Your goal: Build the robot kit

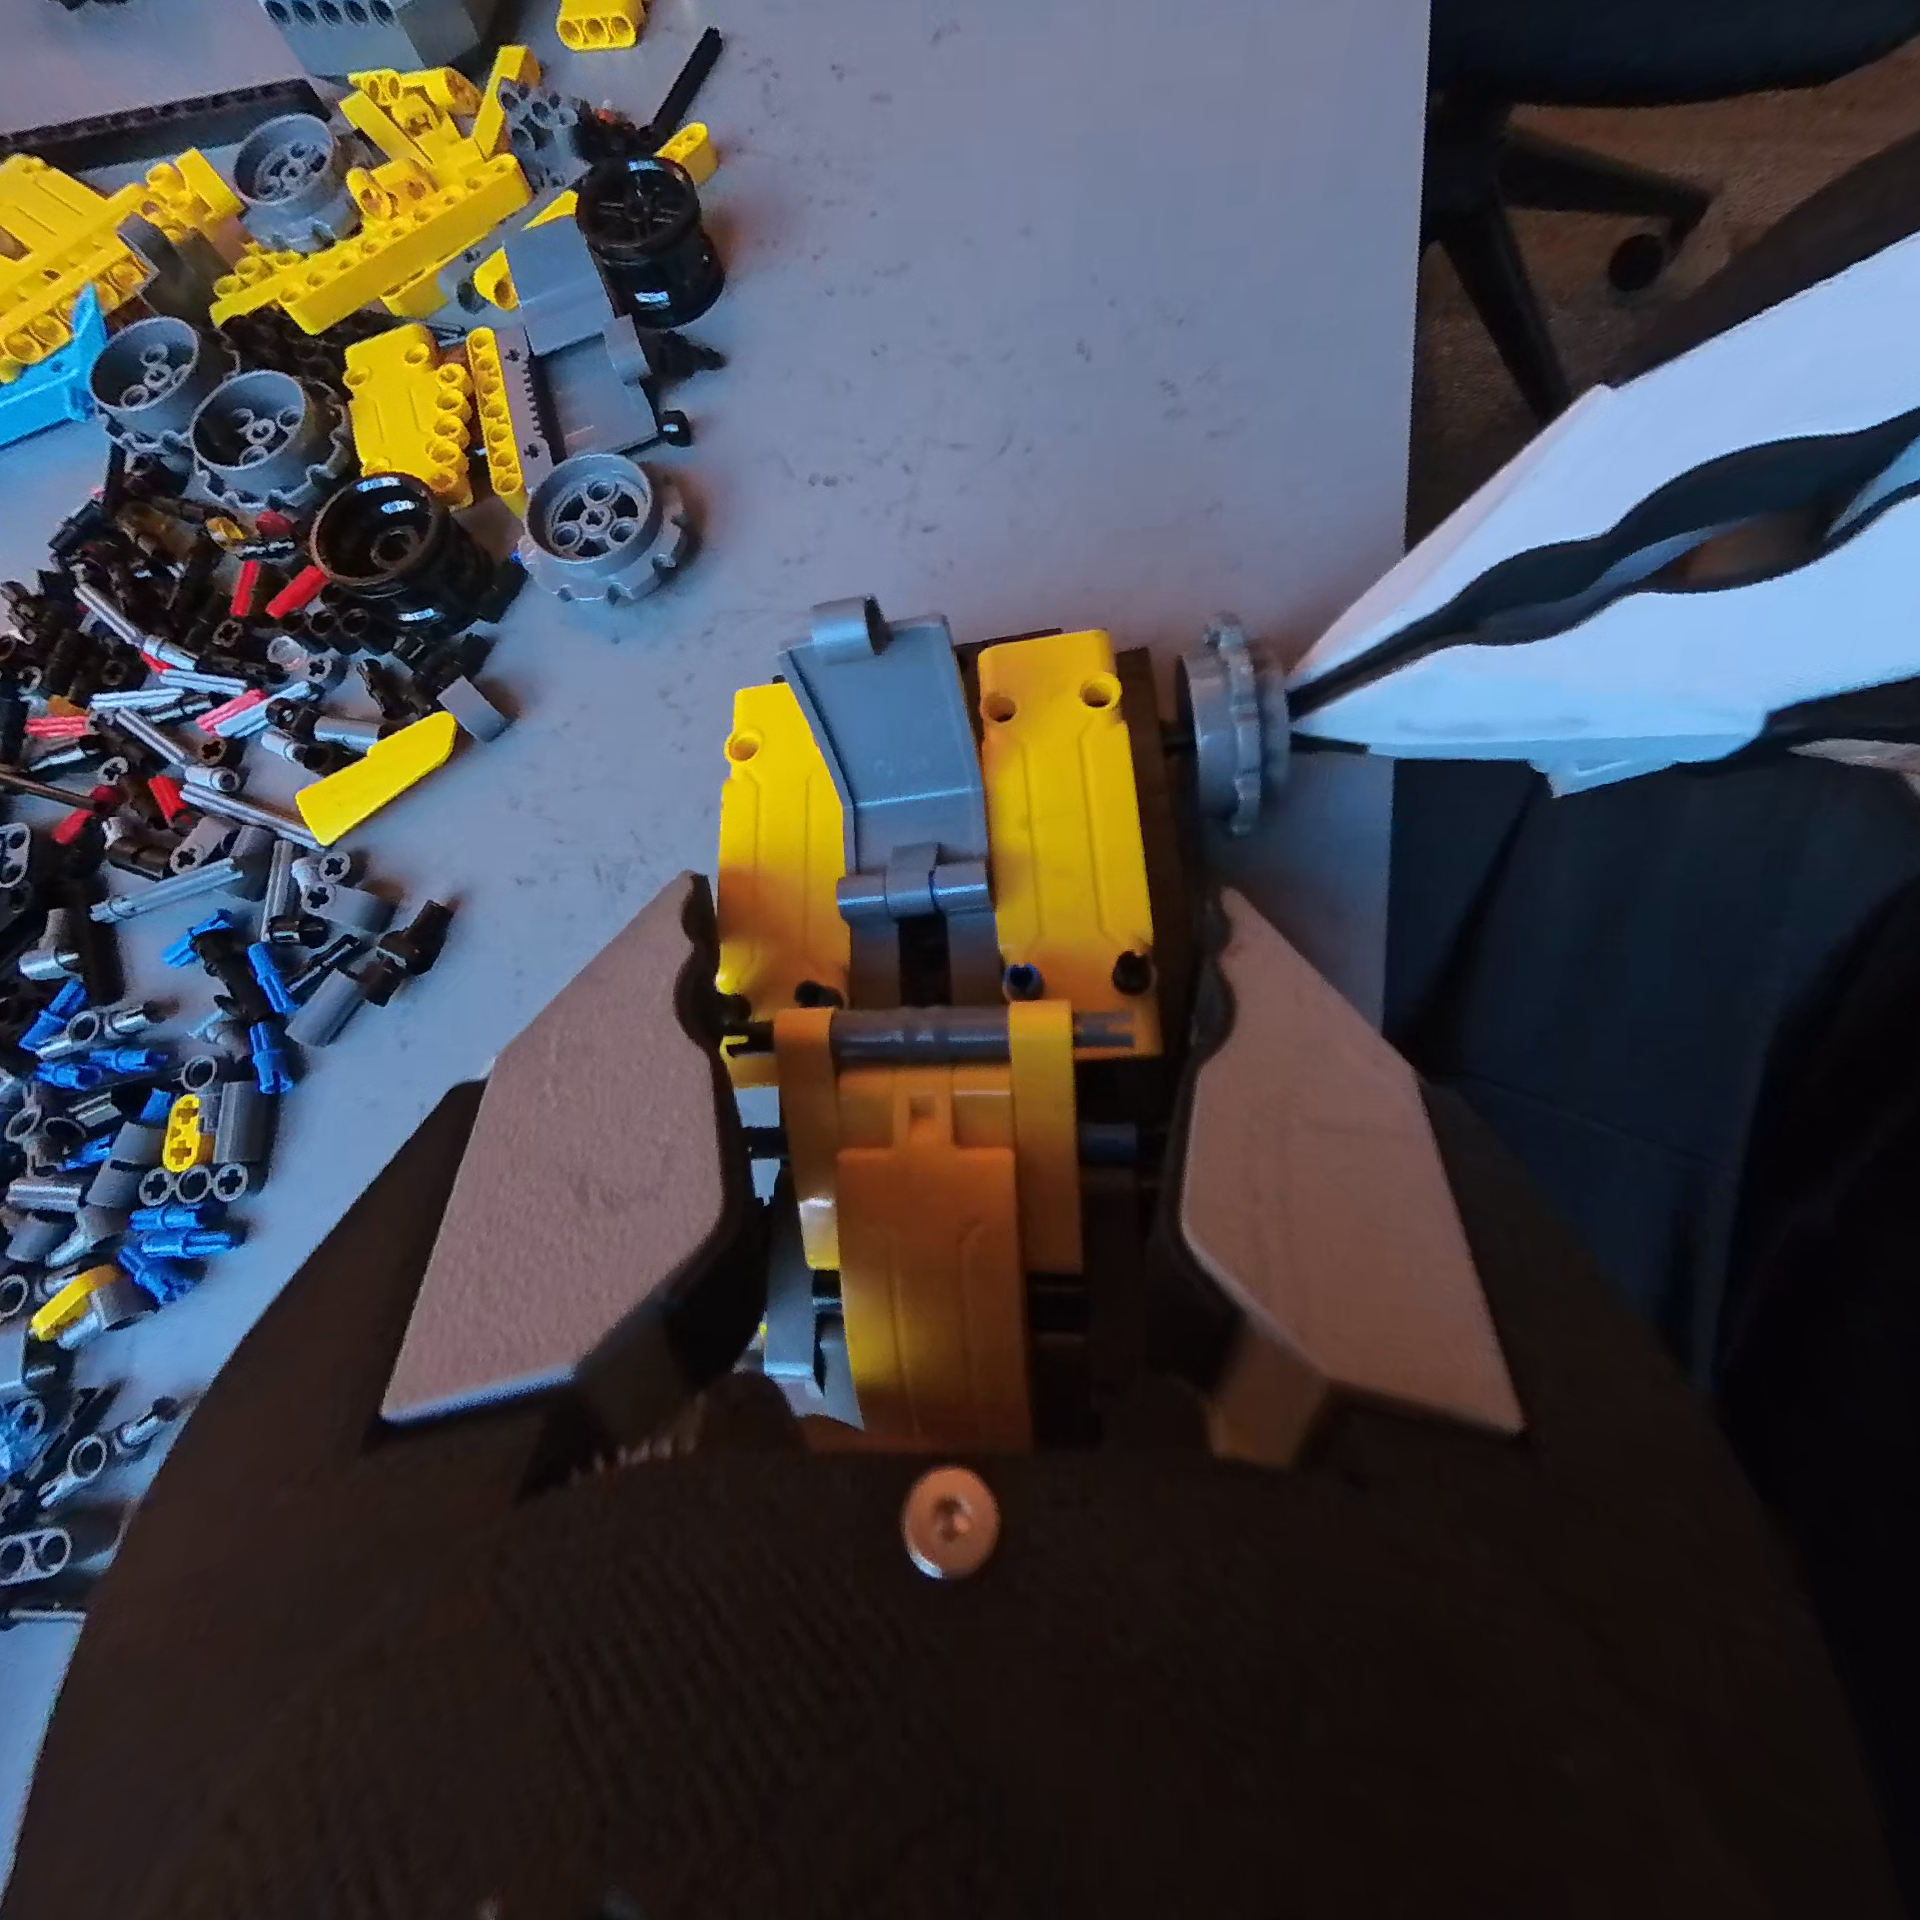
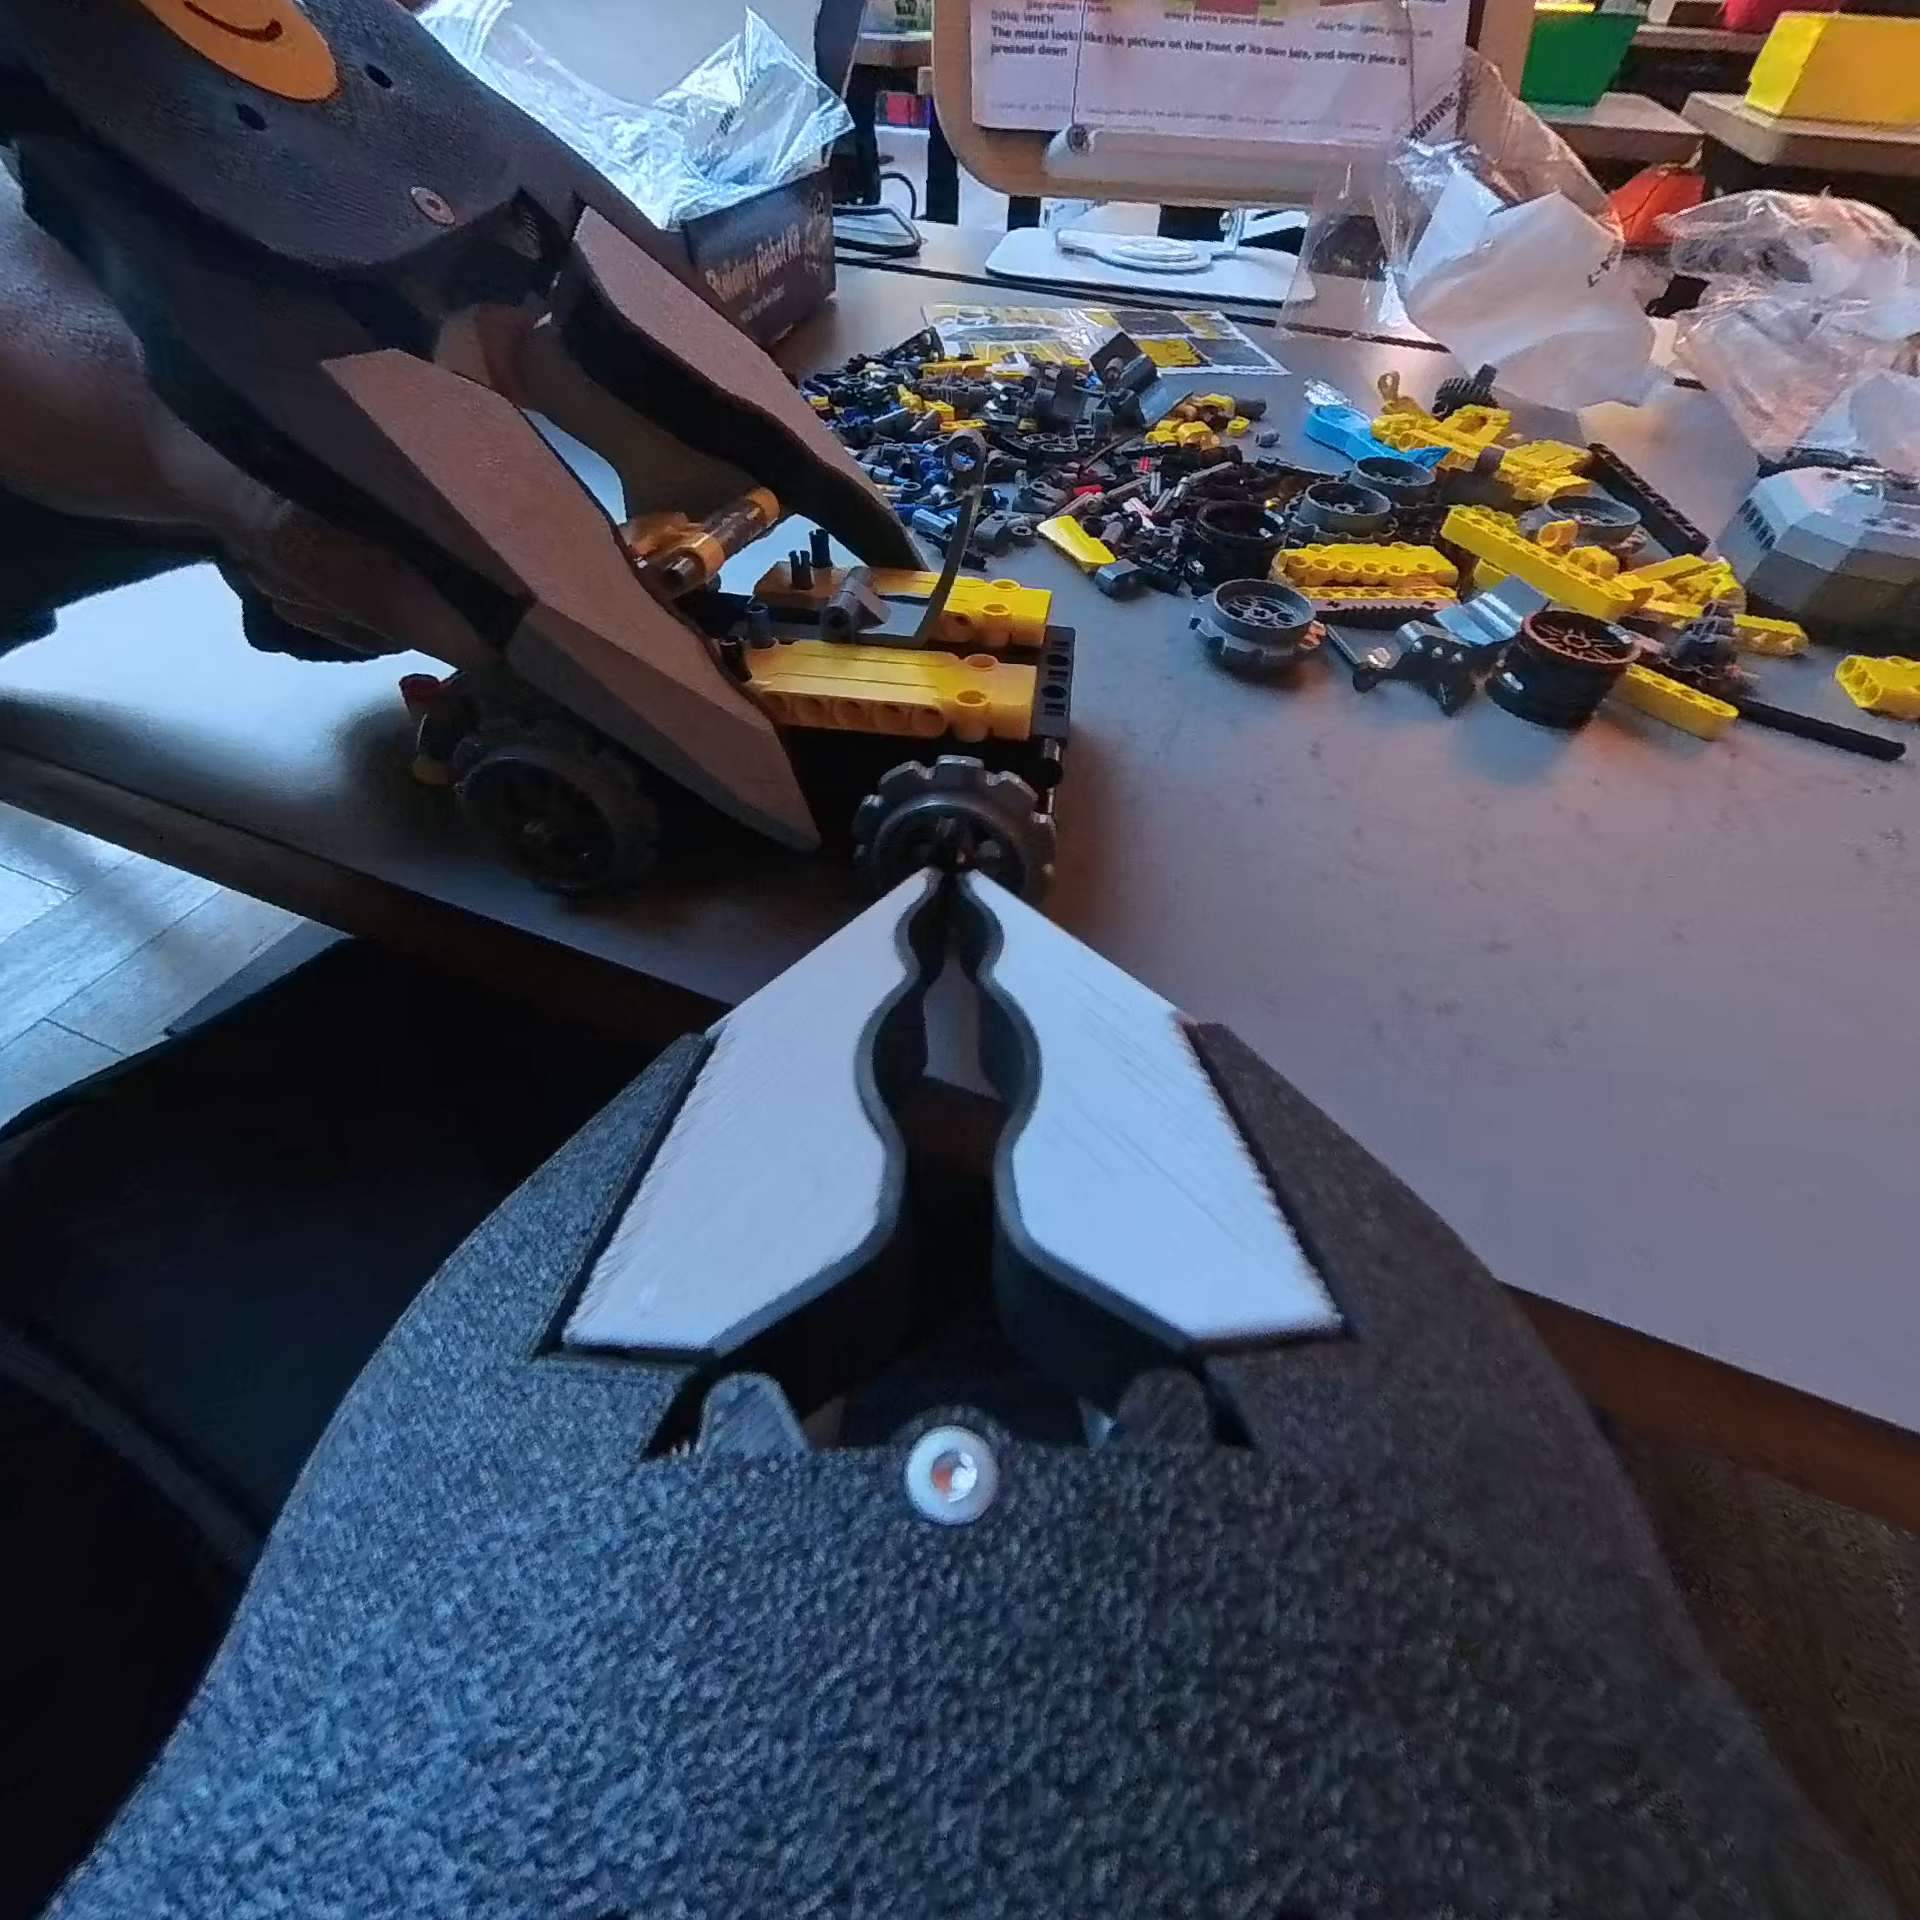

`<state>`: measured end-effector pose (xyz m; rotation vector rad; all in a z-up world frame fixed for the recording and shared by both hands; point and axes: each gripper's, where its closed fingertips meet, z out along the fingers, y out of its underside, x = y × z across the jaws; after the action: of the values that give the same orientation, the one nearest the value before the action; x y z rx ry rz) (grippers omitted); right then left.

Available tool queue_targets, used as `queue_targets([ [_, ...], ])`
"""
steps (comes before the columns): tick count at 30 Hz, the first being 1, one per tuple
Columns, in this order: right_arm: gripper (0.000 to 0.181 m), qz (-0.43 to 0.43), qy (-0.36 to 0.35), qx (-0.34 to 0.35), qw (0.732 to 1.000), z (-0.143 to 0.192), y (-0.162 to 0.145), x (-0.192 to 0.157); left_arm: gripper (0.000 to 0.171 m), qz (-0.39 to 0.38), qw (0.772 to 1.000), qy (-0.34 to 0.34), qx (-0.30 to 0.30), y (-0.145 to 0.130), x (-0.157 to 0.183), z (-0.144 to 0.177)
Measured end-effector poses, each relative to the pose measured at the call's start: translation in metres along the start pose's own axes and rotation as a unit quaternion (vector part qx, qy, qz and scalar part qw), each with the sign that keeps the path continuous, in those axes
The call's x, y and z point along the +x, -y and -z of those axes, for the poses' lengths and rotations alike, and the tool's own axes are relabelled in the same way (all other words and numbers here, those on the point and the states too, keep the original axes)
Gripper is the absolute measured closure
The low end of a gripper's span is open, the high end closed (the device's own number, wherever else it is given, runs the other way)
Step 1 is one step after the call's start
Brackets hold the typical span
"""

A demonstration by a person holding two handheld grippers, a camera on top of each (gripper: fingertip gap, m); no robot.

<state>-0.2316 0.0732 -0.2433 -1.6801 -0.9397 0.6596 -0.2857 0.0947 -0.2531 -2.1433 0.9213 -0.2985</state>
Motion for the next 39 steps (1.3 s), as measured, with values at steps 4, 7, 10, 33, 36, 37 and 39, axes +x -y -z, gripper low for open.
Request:
queue_targets([
  [4,0.181,0.001,0.003,-0.004,1.000,-0.002,-0.002,-0.002,0.082,0.000,1.000,0.000,0.000,0.000,0.000,0.000],
  [7,0.181,-0.002,0.008,-0.006,1.000,-0.003,-0.002,-0.002,0.081,-0.004,1.000,-0.002,-0.003,-0.001,0.000,0.000],
  [10,0.181,-0.010,0.022,-0.011,1.000,-0.003,-0.001,-0.003,0.081,-0.007,1.000,-0.003,-0.006,-0.001,0.001,0.000],
  [33,0.171,-0.029,0.057,-0.040,0.997,0.019,0.010,0.094,0.080,0.089,0.993,0.079,-0.004,-0.006,-0.021,0.005],
  [36,0.170,-0.032,0.074,-0.025,0.996,0.017,0.013,0.096,0.076,0.123,0.989,0.086,-0.015,-0.012,-0.020,0.015],
  [37,0.169,-0.026,0.081,-0.025,0.996,0.017,0.014,0.094,0.075,0.128,0.988,0.091,-0.012,-0.013,-0.020,0.021],
  [39,0.168,-0.009,0.083,-0.028,0.996,0.015,0.015,0.094,0.075,0.138,0.985,0.099,0.006,-0.013,-0.020,0.034],
])
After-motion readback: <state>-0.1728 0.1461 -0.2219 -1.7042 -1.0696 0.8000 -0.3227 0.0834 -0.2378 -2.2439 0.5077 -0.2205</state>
